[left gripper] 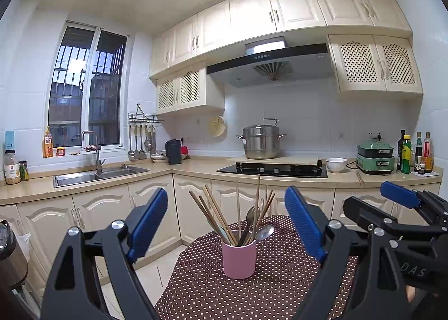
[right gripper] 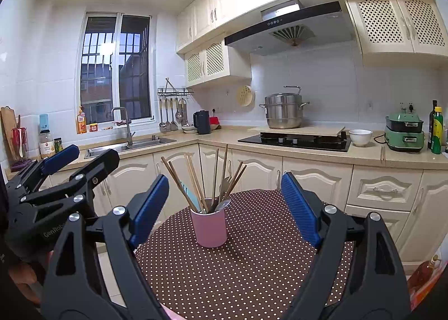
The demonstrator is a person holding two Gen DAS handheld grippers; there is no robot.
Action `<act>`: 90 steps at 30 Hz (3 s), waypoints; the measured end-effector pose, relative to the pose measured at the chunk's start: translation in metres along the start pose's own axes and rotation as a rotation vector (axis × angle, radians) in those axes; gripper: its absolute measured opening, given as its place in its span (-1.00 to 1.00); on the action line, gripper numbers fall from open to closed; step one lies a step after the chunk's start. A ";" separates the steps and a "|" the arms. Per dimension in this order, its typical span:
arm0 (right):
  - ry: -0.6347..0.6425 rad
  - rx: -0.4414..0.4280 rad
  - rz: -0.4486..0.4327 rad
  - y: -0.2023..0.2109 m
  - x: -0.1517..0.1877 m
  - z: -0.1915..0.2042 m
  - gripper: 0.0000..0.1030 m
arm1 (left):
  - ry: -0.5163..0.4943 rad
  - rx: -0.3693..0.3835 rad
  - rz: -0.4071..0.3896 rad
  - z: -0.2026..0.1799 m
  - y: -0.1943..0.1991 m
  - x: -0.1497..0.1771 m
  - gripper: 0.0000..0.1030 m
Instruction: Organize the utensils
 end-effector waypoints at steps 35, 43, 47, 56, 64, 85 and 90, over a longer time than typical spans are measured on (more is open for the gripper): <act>-0.013 0.000 0.021 -0.001 0.010 0.003 0.58 | -0.003 0.000 0.014 -0.002 -0.001 0.009 0.63; -0.018 -0.003 0.027 -0.003 0.015 0.002 0.58 | -0.004 0.000 0.017 -0.001 -0.002 0.012 0.63; -0.021 -0.004 0.031 -0.003 0.016 0.002 0.58 | -0.005 0.000 0.021 0.000 -0.002 0.015 0.63; -0.029 -0.007 0.040 -0.004 0.017 0.000 0.59 | -0.008 -0.001 0.028 0.000 -0.002 0.018 0.63; -0.034 -0.007 0.046 -0.005 0.017 -0.003 0.59 | -0.011 0.000 0.035 0.000 -0.003 0.019 0.63; -0.046 -0.011 0.063 -0.009 0.020 -0.006 0.60 | -0.018 0.001 0.048 0.003 -0.008 0.021 0.63; -0.047 -0.012 0.064 -0.009 0.020 -0.005 0.60 | -0.018 0.002 0.048 0.002 -0.009 0.021 0.63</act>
Point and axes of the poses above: each gripper's, at about its wrist camera, not at the fingertips, and y roughly against the way its jaws point, z to its left, x to its underside, the point moved 8 cm from there along -y, roughly the way its jaws point, and after that the axes turned 11 degrees about -z, right-handed, at the moved point
